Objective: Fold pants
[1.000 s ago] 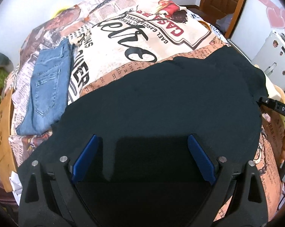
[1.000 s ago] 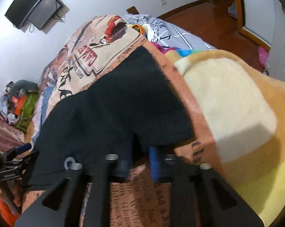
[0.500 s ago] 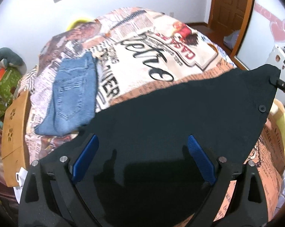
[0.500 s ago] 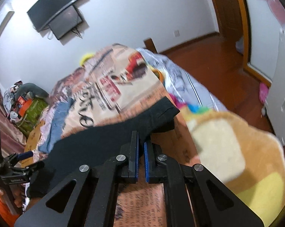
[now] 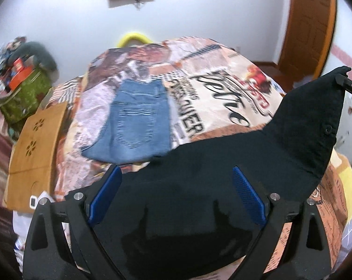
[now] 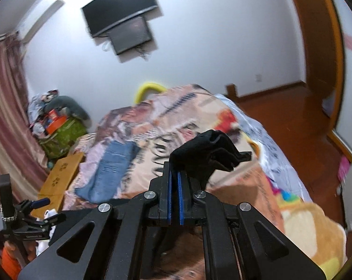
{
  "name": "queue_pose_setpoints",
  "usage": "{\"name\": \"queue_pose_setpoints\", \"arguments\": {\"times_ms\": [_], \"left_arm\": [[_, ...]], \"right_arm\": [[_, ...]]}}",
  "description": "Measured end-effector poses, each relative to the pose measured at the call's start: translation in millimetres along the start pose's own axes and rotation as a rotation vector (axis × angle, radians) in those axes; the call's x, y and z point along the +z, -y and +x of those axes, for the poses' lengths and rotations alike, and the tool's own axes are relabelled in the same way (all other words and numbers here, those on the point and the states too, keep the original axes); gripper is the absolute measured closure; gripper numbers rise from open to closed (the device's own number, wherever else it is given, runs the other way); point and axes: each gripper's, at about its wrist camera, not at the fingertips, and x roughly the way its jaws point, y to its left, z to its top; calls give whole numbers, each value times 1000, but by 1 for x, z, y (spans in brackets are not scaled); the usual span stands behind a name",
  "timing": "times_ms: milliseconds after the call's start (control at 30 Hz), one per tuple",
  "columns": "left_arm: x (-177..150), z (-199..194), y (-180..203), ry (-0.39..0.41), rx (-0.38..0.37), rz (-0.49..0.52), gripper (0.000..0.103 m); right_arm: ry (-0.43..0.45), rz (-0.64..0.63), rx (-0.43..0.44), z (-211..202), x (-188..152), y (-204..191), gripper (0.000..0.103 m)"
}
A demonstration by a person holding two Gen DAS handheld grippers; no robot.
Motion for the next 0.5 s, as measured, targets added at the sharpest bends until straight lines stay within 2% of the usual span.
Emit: {"name": "queue_pose_setpoints", "arguments": {"times_ms": [133,300,500], "left_arm": [[-10,-10,-37,13,26,-75,7],[-30,-17,-84,-2,67,-169,7],[-55,-18,-119,-36,92,-246,7]], "right_arm": [[-11,-80,65,11,6,-42,99],[-89,-176,164,41,-7,-96,99],[-310,-263,287,87,-60,-145,99]]}}
